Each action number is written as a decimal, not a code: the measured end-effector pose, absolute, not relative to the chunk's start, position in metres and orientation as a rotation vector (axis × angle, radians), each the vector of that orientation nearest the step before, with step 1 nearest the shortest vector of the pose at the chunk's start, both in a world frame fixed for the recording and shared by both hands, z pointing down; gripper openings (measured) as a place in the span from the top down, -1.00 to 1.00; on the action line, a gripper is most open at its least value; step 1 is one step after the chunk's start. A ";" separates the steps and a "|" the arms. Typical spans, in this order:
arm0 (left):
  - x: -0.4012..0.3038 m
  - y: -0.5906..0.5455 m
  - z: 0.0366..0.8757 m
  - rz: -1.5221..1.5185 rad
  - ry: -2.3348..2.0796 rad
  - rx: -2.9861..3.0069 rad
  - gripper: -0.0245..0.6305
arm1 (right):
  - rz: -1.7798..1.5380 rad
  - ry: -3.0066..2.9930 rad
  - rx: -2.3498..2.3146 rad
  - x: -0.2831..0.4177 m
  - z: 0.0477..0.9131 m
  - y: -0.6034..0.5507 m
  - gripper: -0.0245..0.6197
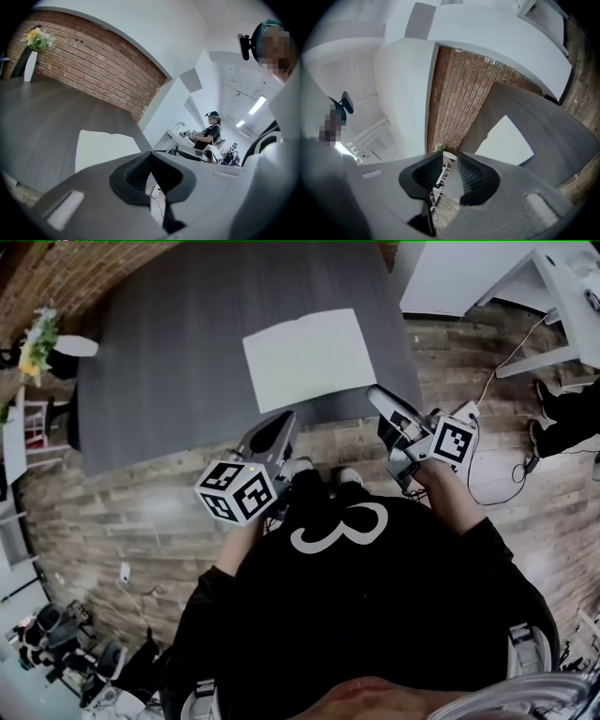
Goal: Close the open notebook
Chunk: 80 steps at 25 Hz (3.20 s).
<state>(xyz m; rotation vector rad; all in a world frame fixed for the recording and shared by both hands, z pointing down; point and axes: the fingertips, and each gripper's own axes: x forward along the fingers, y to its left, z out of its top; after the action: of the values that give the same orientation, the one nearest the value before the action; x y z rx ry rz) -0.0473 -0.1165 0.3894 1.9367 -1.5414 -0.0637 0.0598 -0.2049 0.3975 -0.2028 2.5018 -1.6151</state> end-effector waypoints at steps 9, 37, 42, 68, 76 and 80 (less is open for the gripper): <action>-0.089 -0.147 0.410 0.004 -1.392 1.983 0.91 | -1.721 2.305 -0.428 0.042 0.433 -0.219 0.44; -0.154 -0.191 0.456 0.099 -1.134 2.070 0.91 | -1.893 1.934 -1.040 0.031 0.544 -0.225 0.33; -0.154 -0.190 0.458 0.090 -1.126 2.068 0.91 | -1.905 1.900 -1.052 0.028 0.544 -0.227 0.33; -0.176 -0.162 0.455 0.099 -1.197 2.031 0.91 | -1.932 1.875 -1.202 0.023 0.559 -0.242 0.80; -0.186 -0.153 0.452 0.078 -1.239 2.017 0.91 | -1.835 2.005 -1.144 0.017 0.534 -0.236 0.86; -0.187 -0.147 0.446 0.060 -1.254 2.011 0.91 | -1.767 2.125 -1.134 0.011 0.517 -0.230 0.87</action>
<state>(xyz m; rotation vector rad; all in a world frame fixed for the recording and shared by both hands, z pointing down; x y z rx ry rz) -0.1871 -0.1472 0.4462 2.0111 -1.2537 0.0600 0.0108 -0.2303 0.5174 -1.1344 2.1251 -1.7669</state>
